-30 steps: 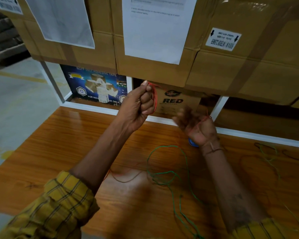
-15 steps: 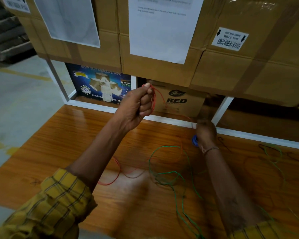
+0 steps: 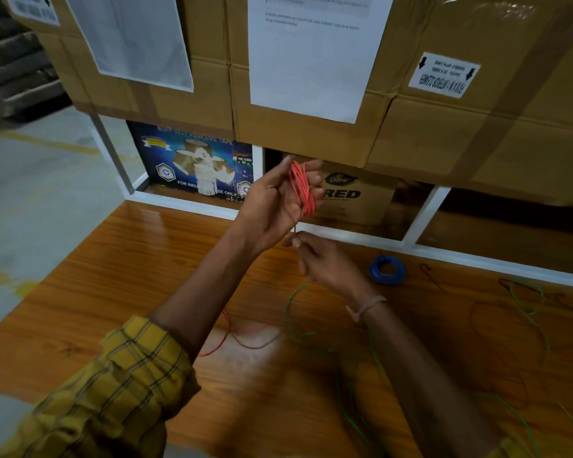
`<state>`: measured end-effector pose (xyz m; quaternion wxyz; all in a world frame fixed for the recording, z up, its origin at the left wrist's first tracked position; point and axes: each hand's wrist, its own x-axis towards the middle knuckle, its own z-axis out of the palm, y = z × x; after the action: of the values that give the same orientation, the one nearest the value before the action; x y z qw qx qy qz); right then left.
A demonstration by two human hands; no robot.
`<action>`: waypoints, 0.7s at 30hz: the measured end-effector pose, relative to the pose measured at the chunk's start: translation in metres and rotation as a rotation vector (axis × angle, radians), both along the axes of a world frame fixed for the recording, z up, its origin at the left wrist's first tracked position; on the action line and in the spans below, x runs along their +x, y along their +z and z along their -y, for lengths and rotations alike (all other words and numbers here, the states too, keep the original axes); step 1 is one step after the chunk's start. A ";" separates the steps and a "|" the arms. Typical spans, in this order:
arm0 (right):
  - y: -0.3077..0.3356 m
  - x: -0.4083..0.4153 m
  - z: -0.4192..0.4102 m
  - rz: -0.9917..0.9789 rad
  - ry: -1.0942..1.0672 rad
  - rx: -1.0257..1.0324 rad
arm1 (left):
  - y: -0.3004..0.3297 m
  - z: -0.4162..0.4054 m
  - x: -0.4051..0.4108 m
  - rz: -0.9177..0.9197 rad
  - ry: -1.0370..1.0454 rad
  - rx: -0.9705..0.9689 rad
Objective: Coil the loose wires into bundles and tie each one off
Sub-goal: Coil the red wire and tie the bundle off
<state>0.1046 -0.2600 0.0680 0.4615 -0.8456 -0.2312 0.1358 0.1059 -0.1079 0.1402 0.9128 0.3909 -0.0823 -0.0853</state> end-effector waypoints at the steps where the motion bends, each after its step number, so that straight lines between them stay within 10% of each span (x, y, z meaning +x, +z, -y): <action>1: 0.009 -0.005 0.002 -0.024 0.026 -0.036 | -0.002 -0.003 0.001 0.028 0.041 0.141; 11: 0.095 0.020 0.073 -0.238 0.296 0.194 | -0.021 -0.016 -0.006 0.429 0.124 1.457; 16: 0.089 0.044 0.090 -0.515 0.400 0.609 | -0.014 -0.023 -0.010 0.371 0.064 1.357; 21: 0.073 0.069 0.085 -0.569 0.255 0.726 | -0.012 -0.030 -0.019 0.235 -0.193 0.819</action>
<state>0.1740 -0.3452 0.1409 0.7517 -0.5237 -0.2301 0.3280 0.0870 -0.0783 0.1279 0.6546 0.7184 -0.1810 -0.1506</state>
